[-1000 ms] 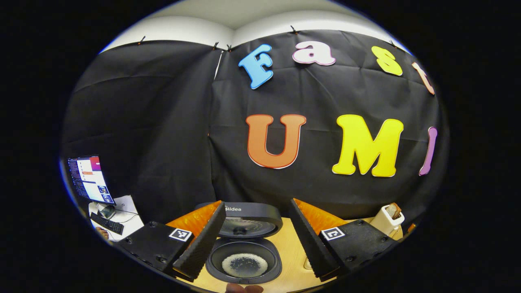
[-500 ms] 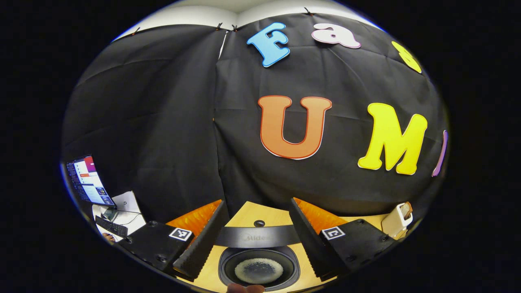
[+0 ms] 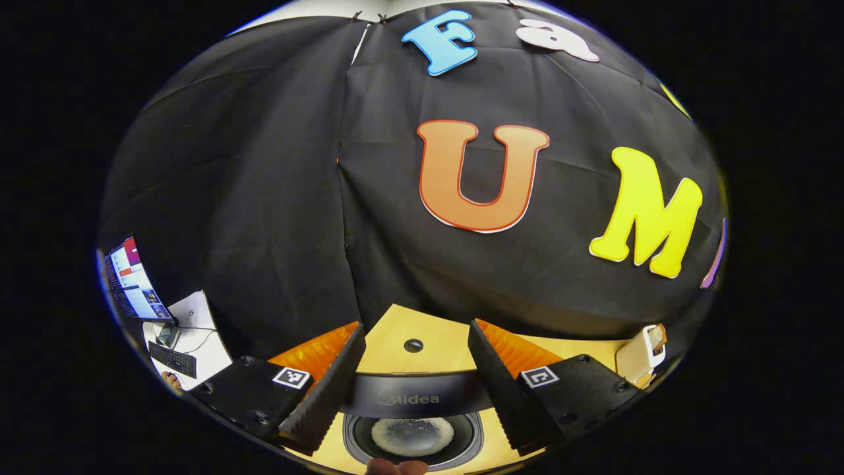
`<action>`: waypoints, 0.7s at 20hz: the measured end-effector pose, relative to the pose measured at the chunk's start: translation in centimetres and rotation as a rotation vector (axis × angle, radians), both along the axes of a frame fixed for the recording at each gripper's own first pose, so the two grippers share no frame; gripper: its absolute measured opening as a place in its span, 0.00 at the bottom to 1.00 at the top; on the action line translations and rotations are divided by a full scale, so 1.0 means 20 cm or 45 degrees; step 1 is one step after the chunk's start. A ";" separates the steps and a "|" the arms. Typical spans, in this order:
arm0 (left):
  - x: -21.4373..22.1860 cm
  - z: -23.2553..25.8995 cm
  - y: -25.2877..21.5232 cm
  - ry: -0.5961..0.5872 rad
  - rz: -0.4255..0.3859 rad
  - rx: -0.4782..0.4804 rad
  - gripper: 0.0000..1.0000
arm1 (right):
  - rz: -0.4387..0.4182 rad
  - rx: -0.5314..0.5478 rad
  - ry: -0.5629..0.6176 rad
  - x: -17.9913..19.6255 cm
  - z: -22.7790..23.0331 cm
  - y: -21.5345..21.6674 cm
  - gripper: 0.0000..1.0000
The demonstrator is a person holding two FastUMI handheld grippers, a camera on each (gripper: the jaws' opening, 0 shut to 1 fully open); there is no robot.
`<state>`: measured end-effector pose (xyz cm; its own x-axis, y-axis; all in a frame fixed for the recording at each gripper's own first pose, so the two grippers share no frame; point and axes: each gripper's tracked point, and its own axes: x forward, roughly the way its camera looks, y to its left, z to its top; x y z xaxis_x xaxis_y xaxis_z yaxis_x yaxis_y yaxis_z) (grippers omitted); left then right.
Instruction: Close the left gripper, press the button to open the rice cooker; take a wooden spoon from the chopstick holder with the right hand, scoop a spoonful of rice and pour it into the rice cooker, then put the wooden spoon back into the chopstick holder.
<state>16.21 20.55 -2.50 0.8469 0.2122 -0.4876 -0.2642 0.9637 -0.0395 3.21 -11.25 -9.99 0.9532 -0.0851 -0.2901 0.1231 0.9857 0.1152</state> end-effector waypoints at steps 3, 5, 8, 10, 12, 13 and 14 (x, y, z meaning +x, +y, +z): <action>-0.02 -0.01 0.02 -0.004 0.001 0.044 0.98 | 0.030 0.017 -0.002 -0.01 0.00 0.05 0.96; -0.05 -0.02 0.01 0.005 0.004 0.041 0.98 | 0.054 0.027 0.000 -0.01 0.00 0.09 0.96; -0.13 -0.05 -0.03 -0.013 0.002 0.054 0.99 | 0.094 0.009 -0.009 0.00 0.01 0.15 0.96; -0.21 -0.08 -0.05 -0.022 0.005 0.053 0.98 | 0.127 0.004 -0.009 0.01 0.01 0.20 0.92; -0.29 -0.13 -0.09 -0.032 0.014 0.042 0.98 | 0.165 -0.010 -0.005 0.01 0.01 0.25 0.93; -0.34 -0.16 -0.10 -0.036 0.020 0.041 0.98 | 0.184 -0.017 -0.006 0.01 0.01 0.28 0.93; -0.39 -0.19 -0.12 -0.041 0.026 0.042 0.99 | 0.201 -0.021 -0.006 0.01 0.01 0.30 0.93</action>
<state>8.42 18.11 -6.34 0.8572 0.2452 -0.4529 -0.2830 0.9590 -0.0165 3.43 -5.20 -9.75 0.9566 0.0609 -0.2851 -0.0339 0.9945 0.0990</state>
